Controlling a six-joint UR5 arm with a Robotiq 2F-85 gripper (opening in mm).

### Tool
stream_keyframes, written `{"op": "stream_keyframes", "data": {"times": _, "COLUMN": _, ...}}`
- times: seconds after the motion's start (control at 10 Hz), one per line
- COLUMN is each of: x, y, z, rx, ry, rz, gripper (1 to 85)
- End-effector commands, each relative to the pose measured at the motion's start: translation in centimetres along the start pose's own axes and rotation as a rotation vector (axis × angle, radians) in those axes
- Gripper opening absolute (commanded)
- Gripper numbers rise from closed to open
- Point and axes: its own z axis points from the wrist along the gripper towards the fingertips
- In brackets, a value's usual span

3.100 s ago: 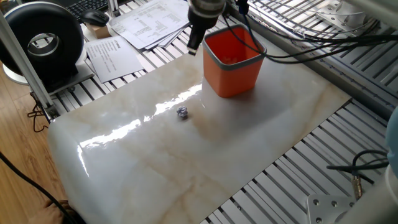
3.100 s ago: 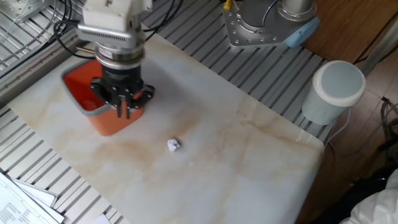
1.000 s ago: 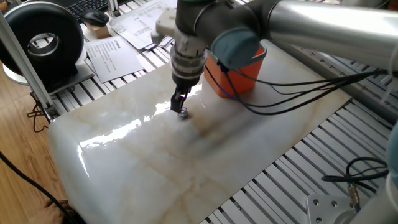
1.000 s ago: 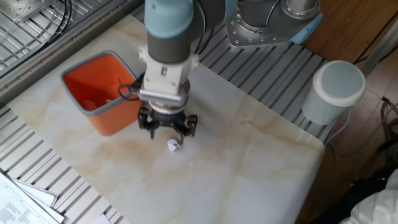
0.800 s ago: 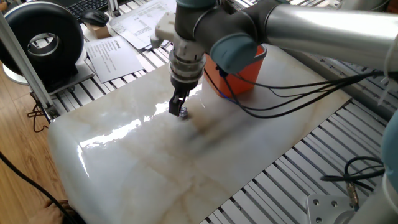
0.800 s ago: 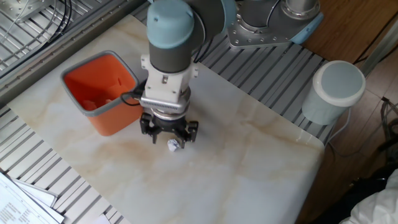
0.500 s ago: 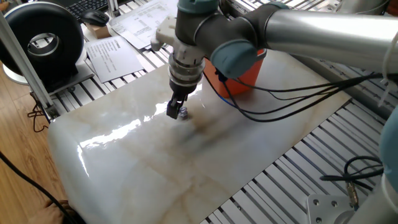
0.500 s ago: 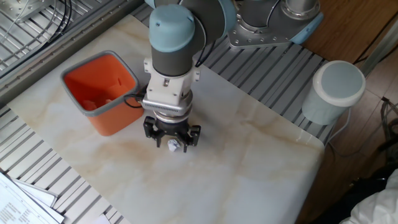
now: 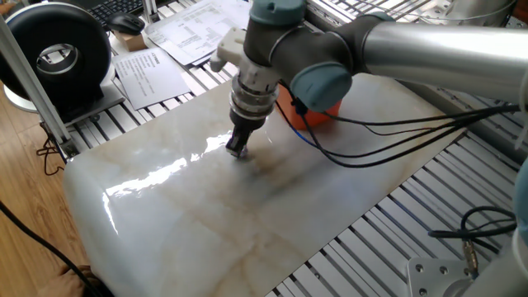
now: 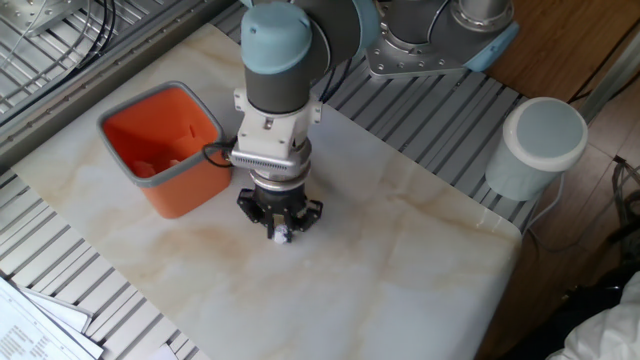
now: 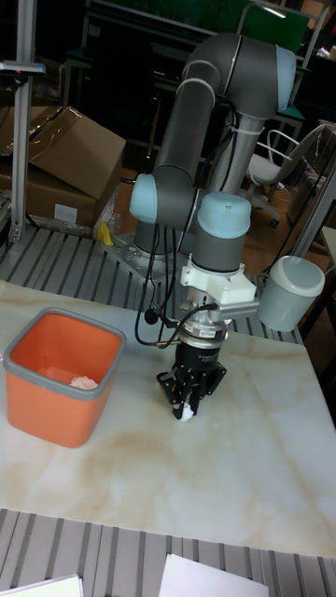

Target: Put the garbage in the trash can

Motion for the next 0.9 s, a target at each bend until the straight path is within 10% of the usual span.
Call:
{"op": "stream_keyframes", "data": {"times": 0.0, "x": 0.9, "y": -1.3, "z": -3.9, "rx": 0.044, "ry": 0.049, "rz": -0.040, "gripper": 1.3}}
{"op": "stream_keyframes", "data": {"times": 0.2, "x": 1.6, "y": -1.1, "z": -7.9, "rx": 0.052, "ry": 0.079, "rz": -0.045, "gripper": 1.3}}
{"op": "stream_keyframes", "data": {"times": 0.5, "x": -1.1, "y": -3.0, "z": -8.1, "rx": 0.149, "ry": -0.018, "rz": 0.040, "gripper": 1.3}}
{"op": "stream_keyframes", "data": {"times": 0.8, "x": 2.0, "y": -5.9, "z": -11.3, "rx": 0.188, "ry": 0.067, "rz": -0.059, "gripper": 1.3}}
